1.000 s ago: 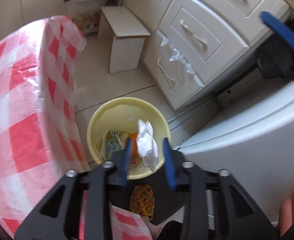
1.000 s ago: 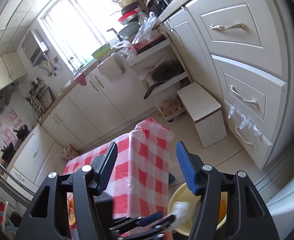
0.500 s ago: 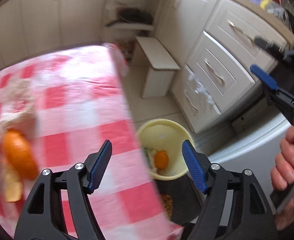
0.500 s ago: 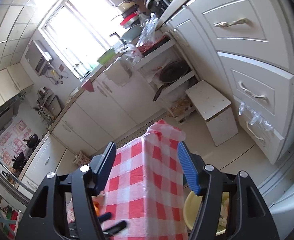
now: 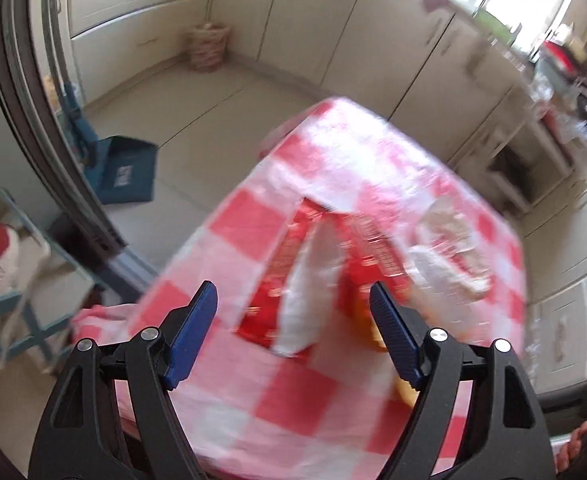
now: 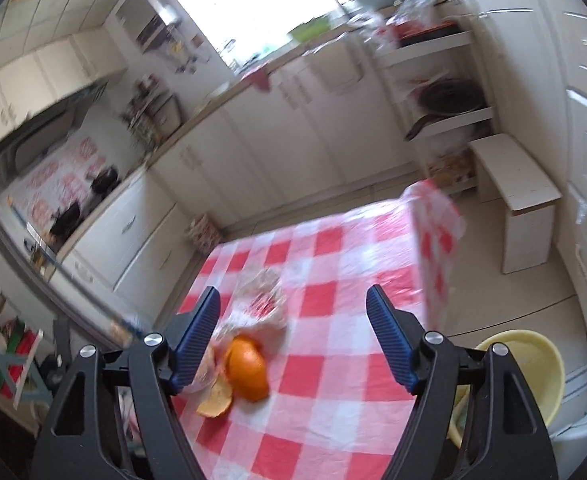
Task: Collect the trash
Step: 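Move both tools back over the table toward the red wrapper and orange peel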
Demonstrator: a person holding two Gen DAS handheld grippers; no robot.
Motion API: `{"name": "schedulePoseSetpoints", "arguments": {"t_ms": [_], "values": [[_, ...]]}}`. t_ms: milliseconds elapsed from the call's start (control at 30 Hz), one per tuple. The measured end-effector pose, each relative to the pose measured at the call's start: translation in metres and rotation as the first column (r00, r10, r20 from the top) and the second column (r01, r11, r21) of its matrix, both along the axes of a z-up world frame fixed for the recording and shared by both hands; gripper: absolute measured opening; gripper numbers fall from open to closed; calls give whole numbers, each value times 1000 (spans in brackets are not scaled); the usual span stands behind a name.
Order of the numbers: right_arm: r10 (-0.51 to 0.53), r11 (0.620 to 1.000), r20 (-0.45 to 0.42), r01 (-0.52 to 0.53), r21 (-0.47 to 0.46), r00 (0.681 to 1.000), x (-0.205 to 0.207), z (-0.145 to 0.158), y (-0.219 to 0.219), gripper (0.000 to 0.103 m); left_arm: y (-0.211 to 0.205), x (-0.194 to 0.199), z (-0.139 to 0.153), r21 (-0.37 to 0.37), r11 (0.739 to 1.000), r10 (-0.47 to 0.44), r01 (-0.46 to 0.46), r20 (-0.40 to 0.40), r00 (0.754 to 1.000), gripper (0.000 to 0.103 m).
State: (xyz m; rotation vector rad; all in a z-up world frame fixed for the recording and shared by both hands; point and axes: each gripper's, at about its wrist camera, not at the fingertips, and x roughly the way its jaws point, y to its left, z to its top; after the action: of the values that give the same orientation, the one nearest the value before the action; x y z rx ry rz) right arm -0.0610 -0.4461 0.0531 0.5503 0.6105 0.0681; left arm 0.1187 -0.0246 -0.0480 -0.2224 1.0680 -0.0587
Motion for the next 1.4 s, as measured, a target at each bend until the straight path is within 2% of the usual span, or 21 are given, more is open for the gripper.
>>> {"name": "schedulePoseSetpoints", "arguments": {"t_ms": [100, 233, 300, 367, 467, 567, 633, 700, 833, 900, 933, 967, 1033, 1067, 1100, 1133, 1200, 1267, 1400], "values": [[124, 991, -36, -125, -45, 992, 18, -7, 42, 73, 1, 12, -14, 80, 997, -22, 25, -36, 999, 75], [256, 961, -79, -262, -85, 963, 35, -17, 89, 76, -11, 21, -29, 141, 980, -127, 137, -78, 989, 75], [331, 934, -130, -344, -95, 935, 44, -27, 111, 78, -16, 27, -37, 223, 961, -145, 166, -106, 984, 75], [388, 901, -194, -415, -127, 901, 49, -40, 135, 78, -17, 35, -44, 248, 950, -164, 188, -116, 980, 75], [476, 849, -285, -519, -96, 832, 54, -68, 164, 78, -20, 46, -48, 338, 920, -173, 201, -109, 979, 75], [492, 826, -348, -554, -102, 798, 57, -93, 186, 78, -20, 55, -53, 332, 916, -191, 225, -130, 973, 75], [491, 824, -368, -558, -99, 790, 61, -103, 194, 78, -22, 59, -55, 340, 909, -208, 241, -129, 969, 75], [477, 832, -374, -546, -101, 795, 65, -109, 197, 78, -26, 61, -57, 350, 902, -225, 254, -121, 967, 75], [430, 849, -374, -509, -141, 822, 74, -120, 203, 78, -30, 63, -57, 341, 902, -244, 265, -104, 964, 73], [410, 853, -358, -492, -173, 839, 77, -124, 204, 73, -32, 62, -57, 316, 904, -271, 288, -97, 958, 60], [401, 853, -352, -485, -192, 846, 77, -124, 205, 69, -35, 60, -55, 306, 902, -290, 305, -96, 952, 45], [392, 852, -352, -480, -210, 850, 77, -124, 205, 57, -38, 57, -54, 311, 896, -303, 317, -94, 948, 26], [406, 851, -347, -488, -194, 846, 77, -123, 202, 46, -46, 51, -54, 335, 873, -342, 355, -99, 934, 5], [411, 852, -344, -490, -184, 844, 76, -122, 200, 38, -49, 48, -54, 344, 863, -357, 371, -104, 928, 1], [416, 850, -340, -493, -183, 843, 75, -120, 198, 33, -51, 45, -53, 355, 852, -371, 385, -110, 922, 1], [423, 848, -341, -500, -178, 839, 73, -119, 197, 30, -49, 42, -52, 349, 852, -376, 391, -113, 920, 1], [433, 842, -344, -510, -174, 833, 68, -116, 194, 21, -39, 39, -49, 310, 866, -372, 393, -127, 920, 1], [440, 837, -357, -521, -170, 824, 62, -116, 190, 6, -26, 36, -47, 297, 874, -359, 383, -136, 924, 0], [448, 838, -362, -525, -149, 817, 49, -115, 180, 6, -1, 30, -38, 221, 904, -347, 366, -121, 930, 1]]}}
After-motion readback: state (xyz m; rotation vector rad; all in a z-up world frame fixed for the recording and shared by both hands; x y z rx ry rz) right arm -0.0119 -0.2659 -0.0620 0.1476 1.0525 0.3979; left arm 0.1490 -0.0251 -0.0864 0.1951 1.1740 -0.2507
